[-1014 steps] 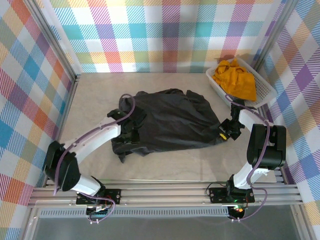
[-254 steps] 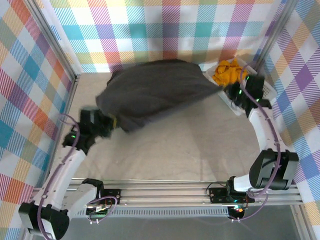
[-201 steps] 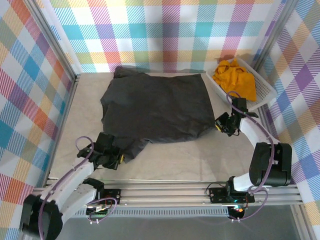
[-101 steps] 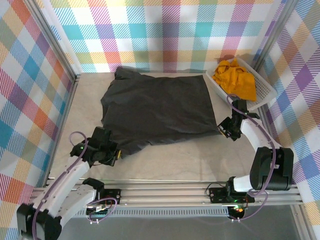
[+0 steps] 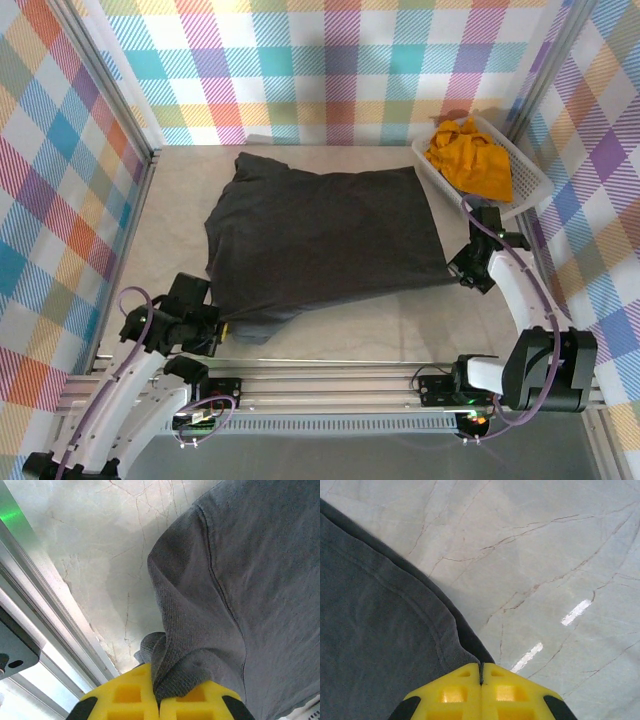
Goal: Fold and stack the t-shirts
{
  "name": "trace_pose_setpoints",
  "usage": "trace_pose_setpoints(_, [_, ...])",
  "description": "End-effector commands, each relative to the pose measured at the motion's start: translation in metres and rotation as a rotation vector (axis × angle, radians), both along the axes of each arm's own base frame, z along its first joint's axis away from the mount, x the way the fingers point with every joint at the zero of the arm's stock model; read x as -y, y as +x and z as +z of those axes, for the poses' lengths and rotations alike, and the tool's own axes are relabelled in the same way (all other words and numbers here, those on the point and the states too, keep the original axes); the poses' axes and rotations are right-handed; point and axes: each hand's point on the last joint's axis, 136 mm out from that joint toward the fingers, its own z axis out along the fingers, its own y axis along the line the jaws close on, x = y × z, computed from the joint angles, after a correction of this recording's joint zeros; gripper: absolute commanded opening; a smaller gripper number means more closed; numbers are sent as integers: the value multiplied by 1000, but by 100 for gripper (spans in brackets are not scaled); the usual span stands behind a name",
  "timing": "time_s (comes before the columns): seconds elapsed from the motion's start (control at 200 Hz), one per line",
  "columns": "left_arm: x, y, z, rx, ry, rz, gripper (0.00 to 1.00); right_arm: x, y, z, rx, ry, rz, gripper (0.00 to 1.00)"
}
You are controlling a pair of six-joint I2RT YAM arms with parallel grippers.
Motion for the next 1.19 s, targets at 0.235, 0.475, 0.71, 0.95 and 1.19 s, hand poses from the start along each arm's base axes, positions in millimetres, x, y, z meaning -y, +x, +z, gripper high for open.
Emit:
trace_pose_setpoints(0.235, [16, 18, -7, -36, -2, -106, 0, -10, -22, -20, -41, 36, 25, 0])
trace_pose_setpoints(0.475, [12, 71, 20, 81, 89, -104, 0, -14, 5, -12, -44, 40, 77, 0])
trace_pose_setpoints(0.71, [4, 144, 38, 123, 148, -165, 0, -18, 48, -4, -51, 55, 108, 0])
trace_pose_setpoints(0.95, [-9, 185, 31, 50, 224, -258, 0, -28, 96, -3, -43, 65, 164, 0])
trace_pose_setpoints(1.19, [-21, 209, 21, 54, 264, -267, 0, -27, 124, -10, -62, 28, 195, 0])
